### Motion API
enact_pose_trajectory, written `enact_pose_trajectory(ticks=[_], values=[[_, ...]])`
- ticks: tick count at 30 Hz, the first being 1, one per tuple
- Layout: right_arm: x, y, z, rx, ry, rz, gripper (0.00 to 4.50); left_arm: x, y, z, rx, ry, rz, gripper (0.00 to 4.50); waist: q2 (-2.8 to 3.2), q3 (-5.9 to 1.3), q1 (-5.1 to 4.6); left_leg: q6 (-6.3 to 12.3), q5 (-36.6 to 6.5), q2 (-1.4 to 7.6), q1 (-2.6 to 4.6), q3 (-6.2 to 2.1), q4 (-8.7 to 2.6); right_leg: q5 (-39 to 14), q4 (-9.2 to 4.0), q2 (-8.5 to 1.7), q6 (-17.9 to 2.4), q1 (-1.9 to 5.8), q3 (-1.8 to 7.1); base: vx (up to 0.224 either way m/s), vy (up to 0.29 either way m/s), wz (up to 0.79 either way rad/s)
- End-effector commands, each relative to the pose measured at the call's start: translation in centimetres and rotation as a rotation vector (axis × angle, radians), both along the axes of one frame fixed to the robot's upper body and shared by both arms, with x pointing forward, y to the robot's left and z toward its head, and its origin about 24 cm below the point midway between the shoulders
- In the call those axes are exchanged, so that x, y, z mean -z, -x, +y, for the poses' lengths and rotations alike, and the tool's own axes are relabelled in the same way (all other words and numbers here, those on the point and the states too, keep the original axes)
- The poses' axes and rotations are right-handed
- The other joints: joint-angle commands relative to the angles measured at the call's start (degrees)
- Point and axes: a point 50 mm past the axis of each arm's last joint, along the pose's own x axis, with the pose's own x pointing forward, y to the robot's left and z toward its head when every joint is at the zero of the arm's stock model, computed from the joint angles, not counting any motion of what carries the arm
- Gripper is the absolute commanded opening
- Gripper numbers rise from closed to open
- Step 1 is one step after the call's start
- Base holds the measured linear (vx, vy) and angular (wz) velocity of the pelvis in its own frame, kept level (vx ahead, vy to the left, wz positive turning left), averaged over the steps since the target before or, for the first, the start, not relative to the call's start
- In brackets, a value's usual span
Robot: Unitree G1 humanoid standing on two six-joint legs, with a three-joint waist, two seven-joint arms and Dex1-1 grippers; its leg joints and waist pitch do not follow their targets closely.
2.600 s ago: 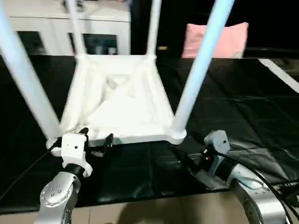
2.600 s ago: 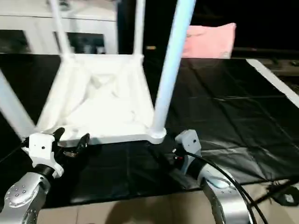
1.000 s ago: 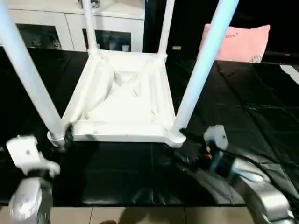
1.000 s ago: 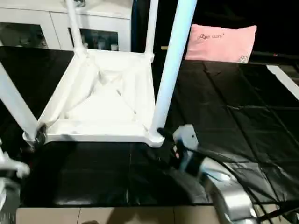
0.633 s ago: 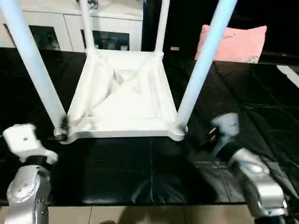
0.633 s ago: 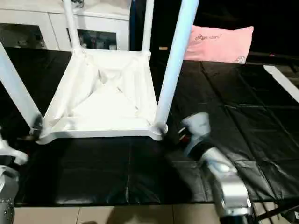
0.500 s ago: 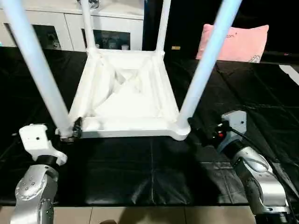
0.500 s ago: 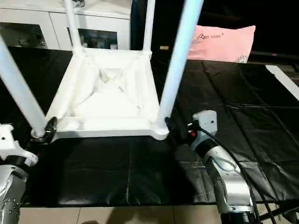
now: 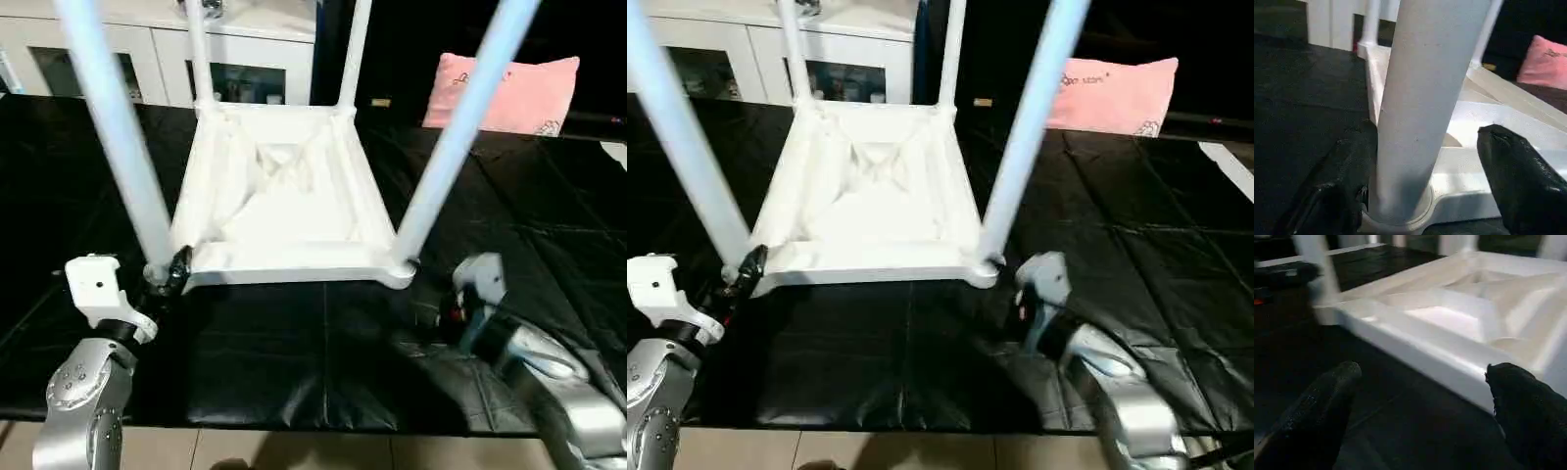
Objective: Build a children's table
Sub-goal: Flip table
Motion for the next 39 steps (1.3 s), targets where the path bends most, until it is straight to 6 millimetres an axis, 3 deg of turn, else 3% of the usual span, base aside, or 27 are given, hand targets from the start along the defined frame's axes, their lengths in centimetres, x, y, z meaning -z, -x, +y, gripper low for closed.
enact_pose_trajectory(ticks=[1, 3, 4, 8, 9, 10, 16, 24, 30, 39], values=[[-0.4, 0.1, 0.8, -0.044, -0.005, -0.001, 4.50, 0.7, -0.6, -1.0, 0.058, -0.021, 0.047, 3.27, 0.38, -2.16, -0.17, -0.18, -17.3, 2.91, 0.73, -0.59, -5.17, -15.3, -4.51, -4.27, -6.5, 1.00, 2.95, 0.000, 0.000, 0.00], [-0.5, 0.1, 1.1, -0.049, -0.010, -0.002, 4.50, 0.8, -0.8, -0.9, 0.044, -0.036, 0.055, 3.15, 0.43, -2.12, -0.28, -0.45, -17.5, 2.94, 0.71, -0.65, -5.23, -16.0, -4.58, -4.25, -6.3, 0.93, 2.93, 0.000, 0.000, 0.00], [-0.5, 0.0, 1.5, -0.054, -0.017, 0.000, 4.50, 0.7, -1.1, -0.7, 0.027, -0.039, 0.047, 3.04, 0.15, -2.13, -0.37, -0.80, -17.9, 2.96, 0.78, -0.64, -5.24, -16.4, -4.62, -4.30, -6.3, 0.88, 2.93, 0.000, 0.000, 0.00], [-0.1, -0.2, 2.5, -0.059, -0.009, 0.012, 4.50, 0.5, -1.6, -0.6, 0.026, -0.073, 0.047, 2.89, 0.36, -2.35, -0.48, -1.23, -16.8, 3.02, 0.72, -0.73, -5.22, -14.1, -4.24, -4.29, -6.9, 0.99, 2.88, 0.000, 0.000, 0.00], [0.0, -0.3, 2.6, -0.053, -0.009, 0.015, 4.50, 0.5, -1.7, -0.6, 0.028, -0.080, 0.048, 2.89, 0.04, -2.34, -0.59, -1.16, -16.3, 3.03, 0.60, -0.71, -5.26, -13.5, -4.20, -4.27, -7.0, 1.06, 2.86, 0.000, 0.000, 0.00], [0.1, -0.4, 2.7, -0.047, -0.013, 0.021, 4.50, 0.5, -1.8, -0.6, 0.031, -0.080, 0.051, 2.89, 0.32, -2.40, -0.50, -1.24, -15.7, 3.03, 0.78, -0.62, -5.18, -12.0, -4.03, -4.25, -7.4, 0.96, 2.91, 0.000, 0.000, 0.00], [0.4, -0.7, 3.0, -0.024, -0.021, 0.028, 4.50, 0.4, -2.3, -0.7, 0.024, -0.076, 0.045, 2.89, 0.47, -2.58, -0.43, -1.12, -14.2, 2.95, 0.67, -0.50, -5.05, -8.8, -3.71, -4.32, -8.1, 1.28, 2.88, 0.000, 0.000, 0.00], [0.8, -0.8, 3.4, -0.031, -0.005, 0.028, 4.50, 0.5, -2.6, -1.1, 0.040, -0.082, 0.059, 3.58, 0.67, -2.43, -0.41, -1.83, -16.8, 3.00, 0.83, -0.52, -5.17, -12.1, -4.09, -4.35, -7.8, 1.13, 2.94, 0.000, 0.000, 0.00], [1.0, -0.7, 3.8, -0.039, -0.004, 0.037, 4.50, 0.5, -2.9, -1.2, 0.027, -0.063, 0.045, 3.58, 0.73, -2.54, -0.42, -1.92, -15.7, 3.05, 0.80, -0.54, -5.16, -9.7, -3.84, -4.32, -8.2, 1.24, 2.92, 0.000, 0.000, 0.00], [1.0, -0.8, 4.1, -0.043, -0.009, 0.035, 4.50, 0.7, -3.1, -2.0, 0.028, -0.025, 0.059, 2.79, 0.92, -2.48, -0.44, -1.93, -16.3, 3.08, 0.84, -0.51, -5.18, -9.6, -3.85, -4.28, -8.6, 1.25, 2.92, 0.000, 0.000, 0.00]])
